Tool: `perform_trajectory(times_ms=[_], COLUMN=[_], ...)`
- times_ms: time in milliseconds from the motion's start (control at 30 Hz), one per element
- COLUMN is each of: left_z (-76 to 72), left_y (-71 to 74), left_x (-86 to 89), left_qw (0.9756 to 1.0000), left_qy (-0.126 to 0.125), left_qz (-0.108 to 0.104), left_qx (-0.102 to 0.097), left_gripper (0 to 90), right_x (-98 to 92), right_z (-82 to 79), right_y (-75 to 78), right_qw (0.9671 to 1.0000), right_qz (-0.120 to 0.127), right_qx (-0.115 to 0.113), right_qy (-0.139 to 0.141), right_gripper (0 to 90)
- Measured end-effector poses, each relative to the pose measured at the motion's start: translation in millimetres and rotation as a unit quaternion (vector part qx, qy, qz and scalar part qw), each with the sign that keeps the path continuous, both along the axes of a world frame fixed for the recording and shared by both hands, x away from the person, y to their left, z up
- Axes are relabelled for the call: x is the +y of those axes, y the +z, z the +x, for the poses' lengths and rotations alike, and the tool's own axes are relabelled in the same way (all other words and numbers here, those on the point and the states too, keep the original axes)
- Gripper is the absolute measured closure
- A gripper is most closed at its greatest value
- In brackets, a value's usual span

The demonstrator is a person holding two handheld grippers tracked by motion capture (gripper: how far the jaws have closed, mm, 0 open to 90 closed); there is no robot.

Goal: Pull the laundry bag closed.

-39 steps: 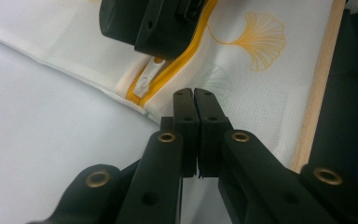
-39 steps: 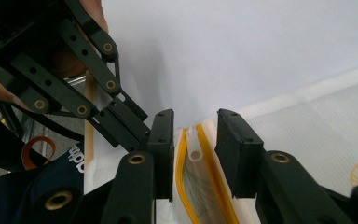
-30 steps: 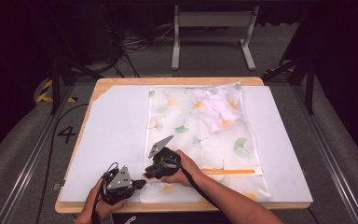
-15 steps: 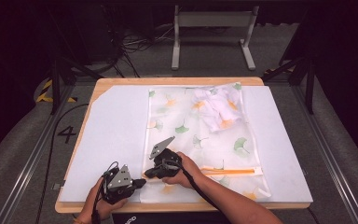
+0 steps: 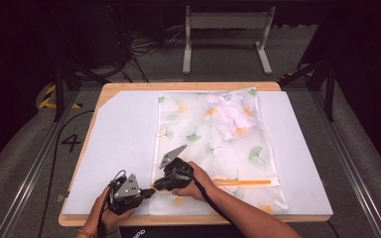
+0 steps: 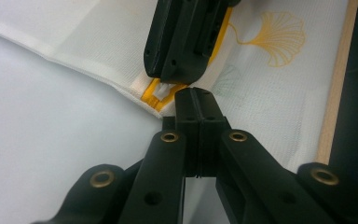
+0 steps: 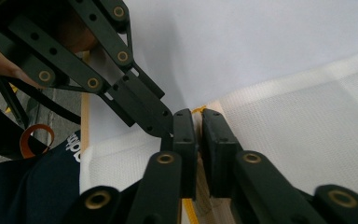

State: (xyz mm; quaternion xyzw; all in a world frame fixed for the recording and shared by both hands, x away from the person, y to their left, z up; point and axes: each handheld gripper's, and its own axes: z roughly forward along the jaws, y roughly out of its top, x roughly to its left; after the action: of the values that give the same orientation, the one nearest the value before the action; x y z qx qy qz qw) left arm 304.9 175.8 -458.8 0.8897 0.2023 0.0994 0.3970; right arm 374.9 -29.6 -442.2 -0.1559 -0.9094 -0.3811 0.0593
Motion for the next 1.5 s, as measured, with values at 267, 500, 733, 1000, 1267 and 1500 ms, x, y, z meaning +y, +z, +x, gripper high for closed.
perform_trajectory(times_ms=[267, 500, 733, 1000, 1267, 1500], left_z=[0.4, 0.2, -0.4, 0.4, 0.6, 0.0], left_y=[-0.7, -0.6, -0.5, -1.2, -1.8, -2.0], left_x=[0.9, 0.5, -0.1, 0.9, 2.0, 2.2], left_qw=[1.0, 1.0, 1.0, 0.9997, 0.9994, 0.9993], left_qy=[0.001, 0.001, 0.004, 0.014, 0.019, 0.023], left_qz=[-0.004, -0.003, -0.001, -0.011, -0.019, -0.019], left_qx=[0.002, 0.001, 0.002, 0.014, 0.021, 0.022], left_gripper=[90.0, 90.0, 90.0, 90.0, 90.0, 90.0], right_x=[2.2, 1.0, -1.2, -2.8, -3.0, -5.9], right_z=[-1.0, -2.7, -4.2, -7.2, -8.2, -9.9], right_y=[-6.4, -7.3, -1.6, 0.8, 0.9, 0.0], right_qw=[0.9999, 0.9998, 0.9998, 0.9995, 0.9993, 0.9992], right_qz=[0.001, 0.009, -0.009, -0.02, -0.024, -0.026], right_qx=[0.006, 0.003, -0.013, -0.022, -0.025, -0.028], right_qy=[-0.012, -0.016, -0.009, -0.009, -0.012, -0.015], right_gripper=[85.0, 90.0, 90.0, 90.0, 90.0, 90.0])
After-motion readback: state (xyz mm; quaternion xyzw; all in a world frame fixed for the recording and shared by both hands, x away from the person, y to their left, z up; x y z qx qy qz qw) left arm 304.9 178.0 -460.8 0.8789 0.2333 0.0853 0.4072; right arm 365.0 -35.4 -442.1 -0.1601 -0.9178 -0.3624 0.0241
